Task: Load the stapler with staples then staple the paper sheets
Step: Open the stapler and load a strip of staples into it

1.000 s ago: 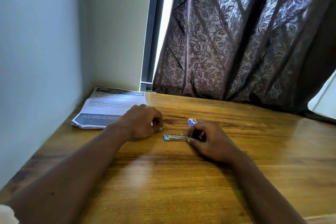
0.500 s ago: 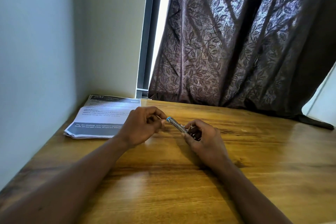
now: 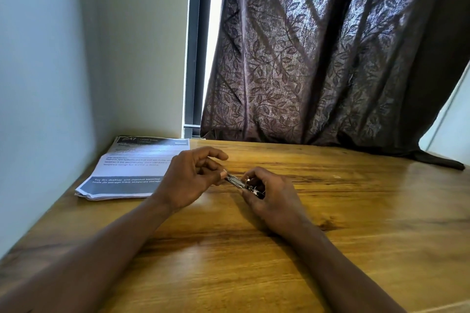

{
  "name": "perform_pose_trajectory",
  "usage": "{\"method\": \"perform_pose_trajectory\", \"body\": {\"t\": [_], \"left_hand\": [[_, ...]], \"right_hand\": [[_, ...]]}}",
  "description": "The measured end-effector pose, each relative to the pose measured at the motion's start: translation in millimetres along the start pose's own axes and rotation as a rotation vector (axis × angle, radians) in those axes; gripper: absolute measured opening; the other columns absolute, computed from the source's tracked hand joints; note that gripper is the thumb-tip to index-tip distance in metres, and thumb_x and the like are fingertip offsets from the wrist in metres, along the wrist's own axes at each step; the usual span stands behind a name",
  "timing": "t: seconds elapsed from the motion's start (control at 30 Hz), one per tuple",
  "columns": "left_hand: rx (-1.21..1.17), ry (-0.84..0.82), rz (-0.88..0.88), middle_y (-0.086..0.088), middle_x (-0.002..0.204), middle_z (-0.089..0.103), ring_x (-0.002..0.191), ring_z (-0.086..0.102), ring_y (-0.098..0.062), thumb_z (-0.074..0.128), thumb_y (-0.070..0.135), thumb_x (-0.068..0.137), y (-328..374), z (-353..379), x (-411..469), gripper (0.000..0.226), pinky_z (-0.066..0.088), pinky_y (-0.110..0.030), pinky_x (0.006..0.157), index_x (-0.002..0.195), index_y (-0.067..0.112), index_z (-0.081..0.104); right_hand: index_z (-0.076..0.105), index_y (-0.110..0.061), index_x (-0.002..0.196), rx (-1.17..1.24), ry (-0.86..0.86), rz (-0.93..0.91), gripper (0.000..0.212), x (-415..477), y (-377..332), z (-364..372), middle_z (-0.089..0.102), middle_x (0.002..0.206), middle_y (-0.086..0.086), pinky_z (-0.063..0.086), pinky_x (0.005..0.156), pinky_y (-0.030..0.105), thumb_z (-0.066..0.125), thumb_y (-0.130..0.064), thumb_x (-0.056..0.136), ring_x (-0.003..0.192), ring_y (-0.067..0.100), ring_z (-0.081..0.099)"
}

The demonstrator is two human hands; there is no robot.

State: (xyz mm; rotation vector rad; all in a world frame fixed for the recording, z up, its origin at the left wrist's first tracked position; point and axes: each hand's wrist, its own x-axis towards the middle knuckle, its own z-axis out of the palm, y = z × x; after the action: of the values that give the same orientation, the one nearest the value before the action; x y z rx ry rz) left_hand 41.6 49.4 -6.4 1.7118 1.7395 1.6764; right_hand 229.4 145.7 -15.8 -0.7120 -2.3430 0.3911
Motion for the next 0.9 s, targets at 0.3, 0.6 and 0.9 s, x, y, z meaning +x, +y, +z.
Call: {"method": "perform_pose_trajectory", "body": {"t": [0.3,0.6,0.9], "left_hand": [[0.180,-0.028,0.116,0.011,0.084,0.077,0.081,0.072,-0.009,0.085,0.020,0.080,-7.6,5.2,-0.3,0.014,0.053,-0.016,0.071,0.092,0.026,0.081],[0.231,0.038,0.126,0.016,0.084,0.078,0.081,0.072,0.001,0.085,0.016,0.081,-6.4,7.3,-1.3,0.016,0.049,-0.007,0.072,0.094,0.025,0.083],[0.288,0.014,0.196,0.018,0.084,0.076,0.080,0.071,-0.001,0.086,0.021,0.080,-7.3,7.3,-1.7,0.015,0.052,-0.010,0.071,0.093,0.027,0.081]], "right_hand": [[0.067,-0.024,0.111,-0.005,0.047,-0.032,0.026,1.3,-3.0,5.6,0.071,0.098,-0.009,0.056,0.083,0.033,0.076,-0.031,0.087,0.089,0.007,0.064],[0.067,-0.026,0.104,-0.013,0.057,-0.026,0.020,2.0,-2.8,6.0,0.069,0.093,-0.011,0.055,0.079,0.032,0.076,-0.029,0.086,0.085,0.006,0.062],[0.068,-0.022,0.103,-0.026,0.080,-0.042,0.021,3.1,-4.1,7.3,0.070,0.094,-0.009,0.055,0.080,0.035,0.076,-0.032,0.086,0.085,0.009,0.063]]}}
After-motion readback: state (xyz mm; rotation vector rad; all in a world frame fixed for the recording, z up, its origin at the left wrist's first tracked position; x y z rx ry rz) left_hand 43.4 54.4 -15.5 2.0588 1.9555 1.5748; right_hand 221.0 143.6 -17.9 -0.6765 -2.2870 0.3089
